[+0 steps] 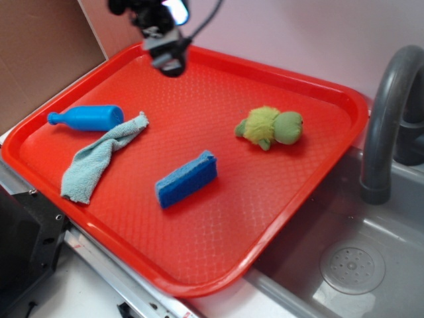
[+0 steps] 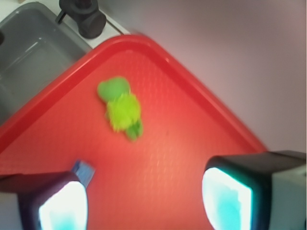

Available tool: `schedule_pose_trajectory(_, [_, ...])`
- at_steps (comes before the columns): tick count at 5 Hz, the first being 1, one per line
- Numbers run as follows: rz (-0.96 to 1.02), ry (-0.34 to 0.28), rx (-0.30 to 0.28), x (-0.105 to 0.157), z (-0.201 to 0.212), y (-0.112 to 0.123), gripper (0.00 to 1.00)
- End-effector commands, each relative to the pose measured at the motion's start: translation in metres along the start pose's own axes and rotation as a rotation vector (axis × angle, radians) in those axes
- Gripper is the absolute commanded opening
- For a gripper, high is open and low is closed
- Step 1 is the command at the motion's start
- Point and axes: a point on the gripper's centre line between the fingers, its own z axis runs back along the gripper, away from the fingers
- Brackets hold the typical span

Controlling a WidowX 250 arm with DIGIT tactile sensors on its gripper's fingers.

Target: Grab the green animal.

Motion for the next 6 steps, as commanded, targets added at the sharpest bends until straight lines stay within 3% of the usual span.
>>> schedule_pose_trajectory(1, [-0.173,-0.001,-0.101,0.042,-0.048,-0.014,1.0])
schedule_pose_trajectory(2, [-0.179,0.049,-0.137,0.046,-0.079,-0.02,1.0])
schedule_pose_trajectory(3, [-0.252,0.062,-0.187,0.049,-0.096,-0.032,1.0])
schedule_pose_trajectory(4, [-0.25,0.114,-0.179,0.052,-0.109,-0.04,1.0])
schedule_pose_trajectory(5, [-0.239,0.175,-0.137,0.05,-0.114,-0.04,0.0])
schedule_pose_trajectory(6, [-0.239,0.206,-0.119,0.05,-0.118,-0.04,0.0])
